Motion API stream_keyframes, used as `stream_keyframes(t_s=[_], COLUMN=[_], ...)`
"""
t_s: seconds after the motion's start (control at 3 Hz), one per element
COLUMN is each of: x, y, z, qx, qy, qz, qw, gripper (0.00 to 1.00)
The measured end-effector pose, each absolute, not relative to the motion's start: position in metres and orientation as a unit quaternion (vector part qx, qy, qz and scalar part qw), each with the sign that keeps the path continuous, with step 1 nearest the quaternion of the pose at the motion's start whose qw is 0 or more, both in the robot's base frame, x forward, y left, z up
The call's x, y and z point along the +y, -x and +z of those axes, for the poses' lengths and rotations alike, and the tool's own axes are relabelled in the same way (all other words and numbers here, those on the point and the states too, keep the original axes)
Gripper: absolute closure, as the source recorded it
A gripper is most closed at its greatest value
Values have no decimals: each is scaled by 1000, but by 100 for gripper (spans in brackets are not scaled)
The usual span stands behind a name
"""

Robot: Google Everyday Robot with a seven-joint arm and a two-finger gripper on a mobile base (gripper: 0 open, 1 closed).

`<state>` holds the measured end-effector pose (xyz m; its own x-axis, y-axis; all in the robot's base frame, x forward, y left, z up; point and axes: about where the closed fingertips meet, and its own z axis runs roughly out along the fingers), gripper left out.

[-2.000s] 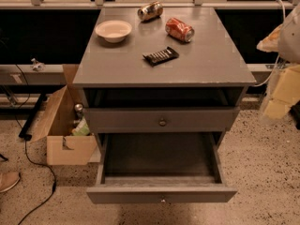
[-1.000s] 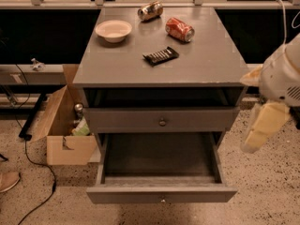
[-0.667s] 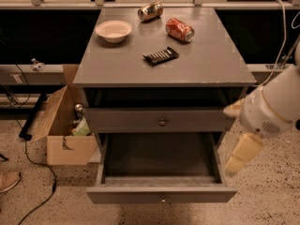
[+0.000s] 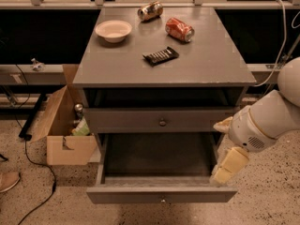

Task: Close middle drawer

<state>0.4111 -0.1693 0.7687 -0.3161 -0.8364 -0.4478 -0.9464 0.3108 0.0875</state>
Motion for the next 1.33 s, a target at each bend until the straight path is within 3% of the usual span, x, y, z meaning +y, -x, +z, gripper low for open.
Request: stream_keyframes(t_s=[1.33], x=[-185], y=[-404], z=[578], qx=[774], qy=[551], qz=[235], qw=[205], gripper=[0])
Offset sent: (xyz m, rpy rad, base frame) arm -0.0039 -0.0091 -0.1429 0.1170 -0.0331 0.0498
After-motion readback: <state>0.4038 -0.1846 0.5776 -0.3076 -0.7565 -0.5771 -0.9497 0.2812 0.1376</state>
